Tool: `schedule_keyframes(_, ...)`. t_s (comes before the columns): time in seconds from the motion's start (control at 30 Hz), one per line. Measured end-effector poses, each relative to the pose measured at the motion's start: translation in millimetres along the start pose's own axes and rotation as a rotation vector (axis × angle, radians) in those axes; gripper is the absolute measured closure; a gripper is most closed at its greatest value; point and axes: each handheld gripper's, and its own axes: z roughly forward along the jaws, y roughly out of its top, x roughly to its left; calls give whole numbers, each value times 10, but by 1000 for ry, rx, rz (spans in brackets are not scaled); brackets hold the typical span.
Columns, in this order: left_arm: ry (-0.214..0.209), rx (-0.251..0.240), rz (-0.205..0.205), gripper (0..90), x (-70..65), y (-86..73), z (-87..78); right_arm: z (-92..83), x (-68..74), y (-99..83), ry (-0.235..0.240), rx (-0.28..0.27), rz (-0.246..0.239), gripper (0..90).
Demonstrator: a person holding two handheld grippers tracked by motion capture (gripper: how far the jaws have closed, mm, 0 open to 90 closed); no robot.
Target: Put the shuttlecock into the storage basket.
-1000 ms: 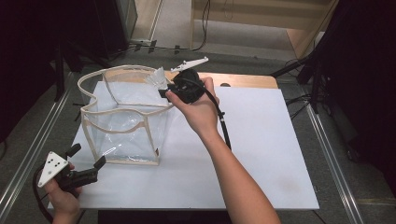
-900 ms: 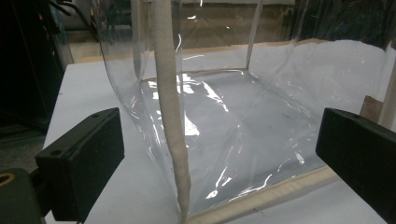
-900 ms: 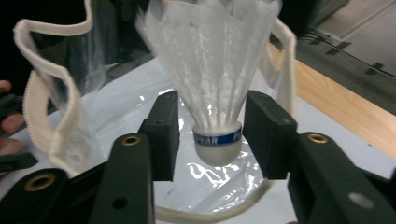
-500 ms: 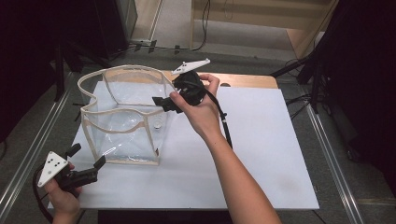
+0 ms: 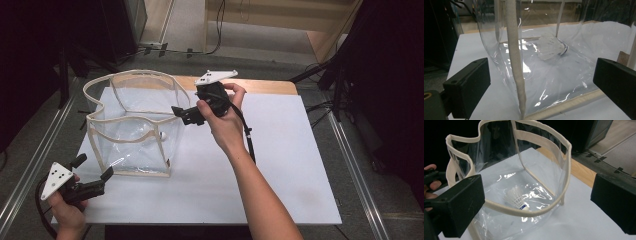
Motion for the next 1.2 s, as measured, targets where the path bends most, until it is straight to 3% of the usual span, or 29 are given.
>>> schedule_keyframes(0.57,-2,3,5,18,-3,0,1,-135,-82,-245,-39,-19,0,0)
schedule_keyframes(1.2,2,7,9,18,-6,1,-1,-223,-203,-605,-61,-27,43,0)
